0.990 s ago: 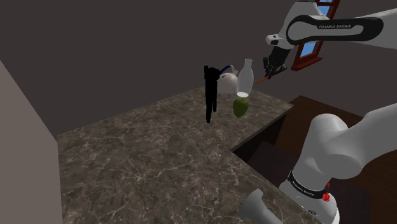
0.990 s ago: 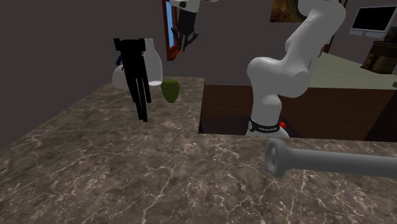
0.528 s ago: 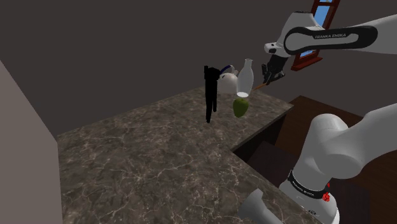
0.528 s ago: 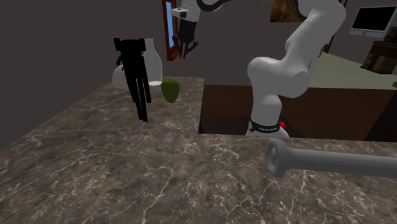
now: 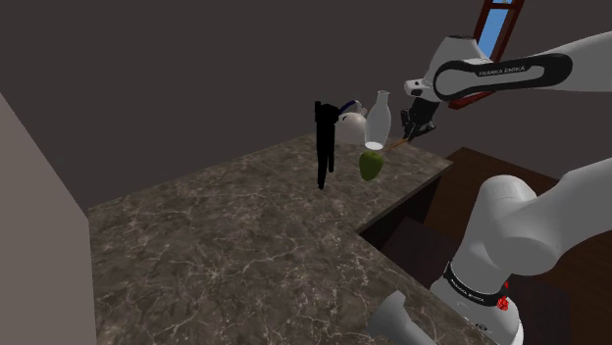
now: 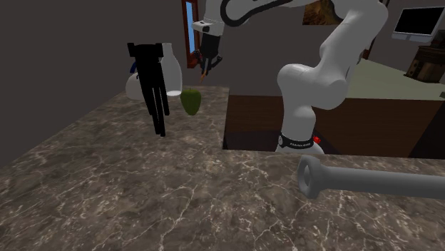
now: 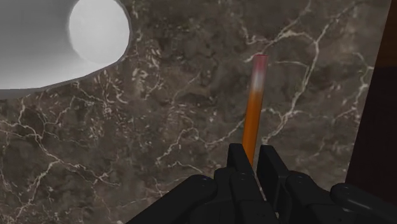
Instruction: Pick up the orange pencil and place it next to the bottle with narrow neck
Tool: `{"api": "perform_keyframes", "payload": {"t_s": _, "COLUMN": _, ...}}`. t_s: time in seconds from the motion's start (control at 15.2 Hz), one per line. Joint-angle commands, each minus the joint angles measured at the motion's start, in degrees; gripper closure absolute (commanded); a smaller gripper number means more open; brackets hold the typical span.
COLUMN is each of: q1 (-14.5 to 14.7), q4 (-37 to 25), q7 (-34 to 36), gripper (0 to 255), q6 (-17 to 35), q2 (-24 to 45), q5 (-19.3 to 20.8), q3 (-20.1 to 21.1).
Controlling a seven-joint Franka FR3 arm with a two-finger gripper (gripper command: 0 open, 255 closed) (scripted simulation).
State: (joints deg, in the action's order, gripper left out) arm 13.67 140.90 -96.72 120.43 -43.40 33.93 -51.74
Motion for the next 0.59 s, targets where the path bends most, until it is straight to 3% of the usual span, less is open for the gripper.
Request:
{"api": "perform_keyframes", "payload": {"t_s": 0.0, "q1": 0.16, "q4": 1.03, "q7": 0.10, "gripper": 255, "q6": 1.72, "q2": 0.56, "q5": 0.55, "q3": -1.06}}
{"api": "perform_keyframes", "payload": {"t_s": 0.53, "q1": 0.84, "q4": 4.88, "q7": 0.45, "gripper": 255, "q6": 8.45, "q2": 3.02, "q5": 2.82, "q3": -5.40}}
